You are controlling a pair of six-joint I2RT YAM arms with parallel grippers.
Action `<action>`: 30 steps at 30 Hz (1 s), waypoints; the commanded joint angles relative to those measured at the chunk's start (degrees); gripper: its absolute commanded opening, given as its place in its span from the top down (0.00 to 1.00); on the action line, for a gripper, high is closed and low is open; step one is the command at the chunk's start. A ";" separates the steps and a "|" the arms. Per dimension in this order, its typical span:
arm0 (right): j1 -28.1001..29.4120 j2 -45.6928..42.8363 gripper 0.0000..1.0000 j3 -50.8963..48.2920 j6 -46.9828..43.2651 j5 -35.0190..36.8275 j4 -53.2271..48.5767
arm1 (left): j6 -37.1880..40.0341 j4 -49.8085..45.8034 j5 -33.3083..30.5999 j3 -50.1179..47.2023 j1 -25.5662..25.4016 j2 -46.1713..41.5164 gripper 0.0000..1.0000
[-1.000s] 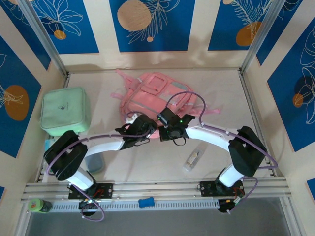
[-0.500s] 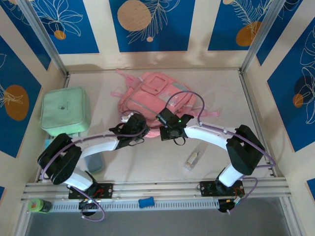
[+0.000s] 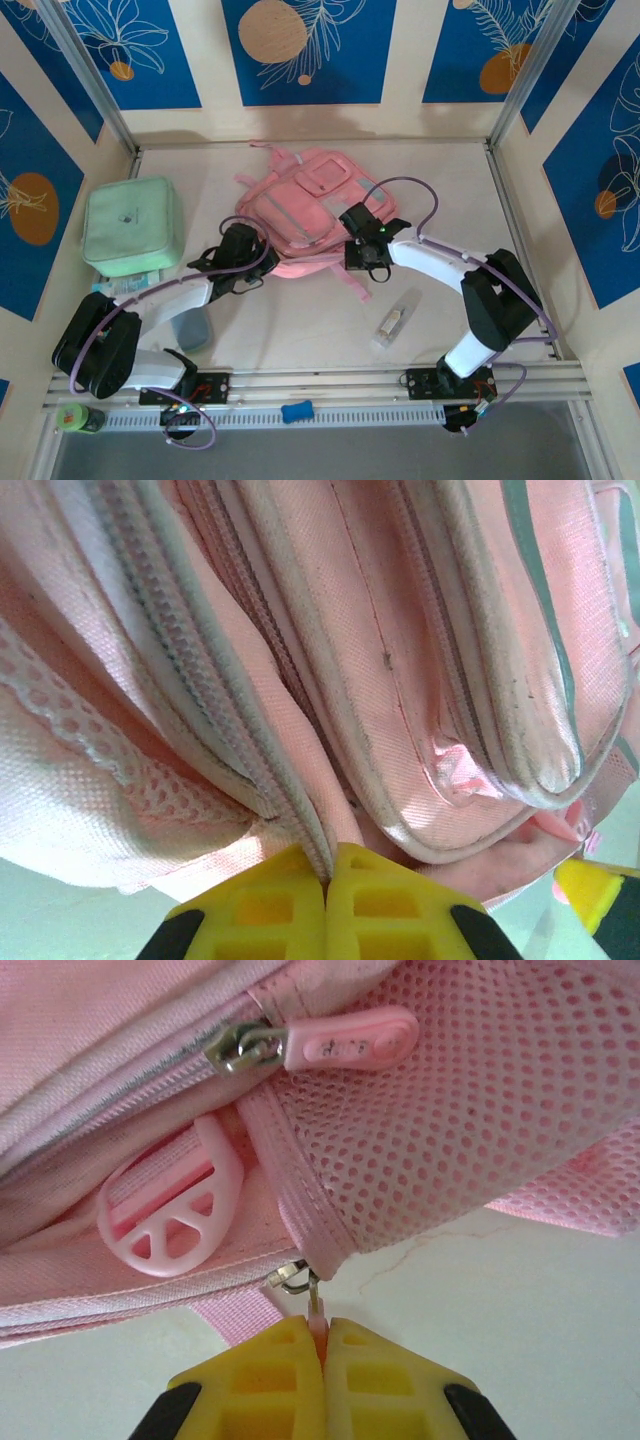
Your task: Pack the student bag
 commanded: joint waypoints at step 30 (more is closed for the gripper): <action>-17.82 9.80 0.52 11.70 19.36 -26.87 5.23 | 9.23 -2.71 -0.81 17.19 -11.90 12.23 0.64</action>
